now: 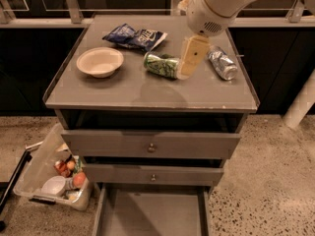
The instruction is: Place green can into bottom drawer
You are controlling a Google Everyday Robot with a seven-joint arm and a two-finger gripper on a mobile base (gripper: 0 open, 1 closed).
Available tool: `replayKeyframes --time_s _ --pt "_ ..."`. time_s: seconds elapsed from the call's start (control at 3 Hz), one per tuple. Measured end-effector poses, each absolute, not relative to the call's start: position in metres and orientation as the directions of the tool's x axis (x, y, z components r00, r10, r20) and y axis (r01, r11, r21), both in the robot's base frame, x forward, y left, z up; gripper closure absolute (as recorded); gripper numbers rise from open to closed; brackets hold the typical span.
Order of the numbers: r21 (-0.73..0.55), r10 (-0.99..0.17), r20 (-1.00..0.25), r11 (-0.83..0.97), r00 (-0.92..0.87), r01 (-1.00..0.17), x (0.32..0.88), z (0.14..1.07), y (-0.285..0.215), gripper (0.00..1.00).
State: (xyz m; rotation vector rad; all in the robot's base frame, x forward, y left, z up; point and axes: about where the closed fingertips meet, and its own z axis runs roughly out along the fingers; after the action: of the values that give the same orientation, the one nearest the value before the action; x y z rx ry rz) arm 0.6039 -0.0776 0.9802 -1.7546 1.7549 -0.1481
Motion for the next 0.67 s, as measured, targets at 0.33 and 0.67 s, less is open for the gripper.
replayKeyframes --time_s 0.33,0.67 --pt "-0.503 -0.905 -0.404 0.097 0.135 -0.859 0.634 0.972 -0.075 0.00" --pt "-0.487 -0.885 -0.440 0.095 0.150 -0.868 0.657 0.960 -0.067 0.00"
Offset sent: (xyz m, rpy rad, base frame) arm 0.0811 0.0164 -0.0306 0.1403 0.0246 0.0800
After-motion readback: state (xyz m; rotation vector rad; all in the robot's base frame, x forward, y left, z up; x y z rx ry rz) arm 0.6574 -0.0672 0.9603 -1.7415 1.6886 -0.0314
